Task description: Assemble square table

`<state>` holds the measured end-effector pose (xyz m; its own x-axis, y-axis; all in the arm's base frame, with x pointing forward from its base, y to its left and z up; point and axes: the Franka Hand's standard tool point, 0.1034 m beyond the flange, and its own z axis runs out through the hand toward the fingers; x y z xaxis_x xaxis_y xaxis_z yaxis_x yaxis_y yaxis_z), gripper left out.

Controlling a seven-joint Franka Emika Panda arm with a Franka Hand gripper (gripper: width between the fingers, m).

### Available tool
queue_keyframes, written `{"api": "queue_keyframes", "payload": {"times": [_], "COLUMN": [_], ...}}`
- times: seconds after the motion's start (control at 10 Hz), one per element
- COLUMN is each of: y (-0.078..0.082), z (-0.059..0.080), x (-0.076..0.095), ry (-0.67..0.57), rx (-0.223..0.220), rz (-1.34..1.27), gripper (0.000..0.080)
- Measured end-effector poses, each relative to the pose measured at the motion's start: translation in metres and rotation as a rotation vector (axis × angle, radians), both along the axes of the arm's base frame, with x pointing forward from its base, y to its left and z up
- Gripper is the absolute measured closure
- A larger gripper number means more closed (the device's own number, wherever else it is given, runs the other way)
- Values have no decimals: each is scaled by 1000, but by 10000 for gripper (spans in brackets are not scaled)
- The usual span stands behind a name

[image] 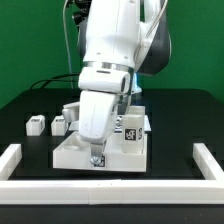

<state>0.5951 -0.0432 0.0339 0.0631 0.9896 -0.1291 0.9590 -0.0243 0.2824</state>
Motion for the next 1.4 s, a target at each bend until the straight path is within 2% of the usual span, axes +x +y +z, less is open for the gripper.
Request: {"api": "queue_keyframes", "payload": {"times": [0.1, 0.3, 0.5, 0.7, 0.9, 1.1, 1.4], "y": [11, 49, 43, 47, 87, 106, 100], "z": [1, 3, 1, -1, -4, -1, -5], "x": [3, 10, 9, 6, 1, -3, -7], "ry": [5, 19, 33, 47, 48, 32, 60], "rx": [-26, -82, -109, -156, -177, -166, -226], "rz": [102, 380, 451, 599, 788, 828, 987], "gripper": [722, 723, 726, 727, 729, 729, 730]}}
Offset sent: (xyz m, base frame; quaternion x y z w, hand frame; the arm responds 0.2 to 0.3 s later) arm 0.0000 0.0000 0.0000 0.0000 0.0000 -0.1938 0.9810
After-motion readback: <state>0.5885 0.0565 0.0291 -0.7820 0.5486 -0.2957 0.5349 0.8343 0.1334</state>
